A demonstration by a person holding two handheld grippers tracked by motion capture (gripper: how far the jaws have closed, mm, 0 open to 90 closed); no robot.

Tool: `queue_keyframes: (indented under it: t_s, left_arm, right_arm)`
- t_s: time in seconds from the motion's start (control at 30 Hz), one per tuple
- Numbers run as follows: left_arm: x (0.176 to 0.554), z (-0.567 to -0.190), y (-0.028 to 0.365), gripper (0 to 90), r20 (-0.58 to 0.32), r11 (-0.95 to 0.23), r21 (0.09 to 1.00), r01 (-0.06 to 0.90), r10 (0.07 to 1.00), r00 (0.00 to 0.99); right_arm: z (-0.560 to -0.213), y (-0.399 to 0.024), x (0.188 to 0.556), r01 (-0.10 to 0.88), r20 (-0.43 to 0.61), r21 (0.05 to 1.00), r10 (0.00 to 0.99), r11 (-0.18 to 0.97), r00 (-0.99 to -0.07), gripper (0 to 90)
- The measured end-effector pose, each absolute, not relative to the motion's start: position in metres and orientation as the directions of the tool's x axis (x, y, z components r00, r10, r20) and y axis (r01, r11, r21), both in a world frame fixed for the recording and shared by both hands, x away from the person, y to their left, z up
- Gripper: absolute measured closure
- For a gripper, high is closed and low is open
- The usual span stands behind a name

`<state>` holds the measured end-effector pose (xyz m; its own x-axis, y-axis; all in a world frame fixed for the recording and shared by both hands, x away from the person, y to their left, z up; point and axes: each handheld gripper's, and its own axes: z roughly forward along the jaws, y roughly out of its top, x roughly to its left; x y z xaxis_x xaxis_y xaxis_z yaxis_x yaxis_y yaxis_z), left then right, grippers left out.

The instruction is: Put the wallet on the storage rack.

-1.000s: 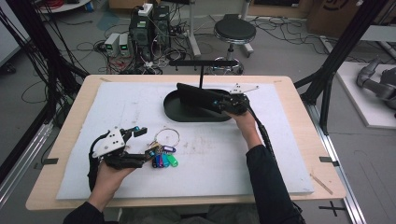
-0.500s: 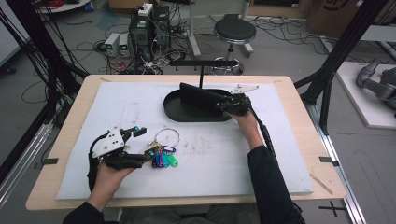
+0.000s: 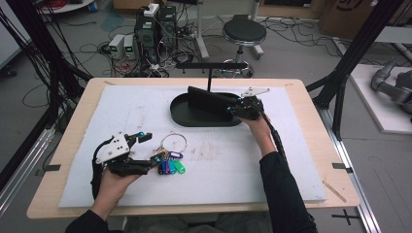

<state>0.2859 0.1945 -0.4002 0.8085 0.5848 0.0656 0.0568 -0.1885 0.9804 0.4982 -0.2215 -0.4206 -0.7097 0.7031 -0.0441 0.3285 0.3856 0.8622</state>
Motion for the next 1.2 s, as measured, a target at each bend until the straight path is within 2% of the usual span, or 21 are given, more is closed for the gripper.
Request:
queue_keyframes:
  t_s: [0.13, 0.27, 0.53, 0.93, 1.2]
  left_arm:
    - [0.286, -0.401, 0.195, 23.7, 0.062, -0.188, 0.980, 0.061, 0.586, 0.808]
    - [0.288, -0.401, 0.194, 23.7, 0.061, -0.189, 0.980, 0.063, 0.586, 0.808]
    - [0.290, -0.402, 0.194, 23.7, 0.057, -0.190, 0.979, 0.070, 0.594, 0.802]
    - [0.299, -0.407, 0.194, 23.7, 0.037, -0.190, 0.976, 0.106, 0.626, 0.779]
    - [0.309, -0.410, 0.196, 23.7, 0.023, -0.185, 0.973, 0.138, 0.674, 0.738]
  right_arm:
    - [-0.418, -0.223, 0.496, 0.328, -0.050, 0.859, 0.702, 0.393, -0.710, 52.9]
    - [-0.414, -0.225, 0.494, 0.333, -0.062, 0.856, 0.719, 0.395, -0.693, 45.1]
    - [-0.407, -0.232, 0.490, 0.350, -0.040, 0.861, 0.735, 0.370, -0.677, 38.7]
    - [-0.398, -0.246, 0.474, 0.335, -0.030, 0.878, 0.737, 0.342, -0.675, 37.1]
    - [-0.381, -0.261, 0.451, 0.291, -0.013, 0.909, 0.719, 0.298, -0.695, 37.0]
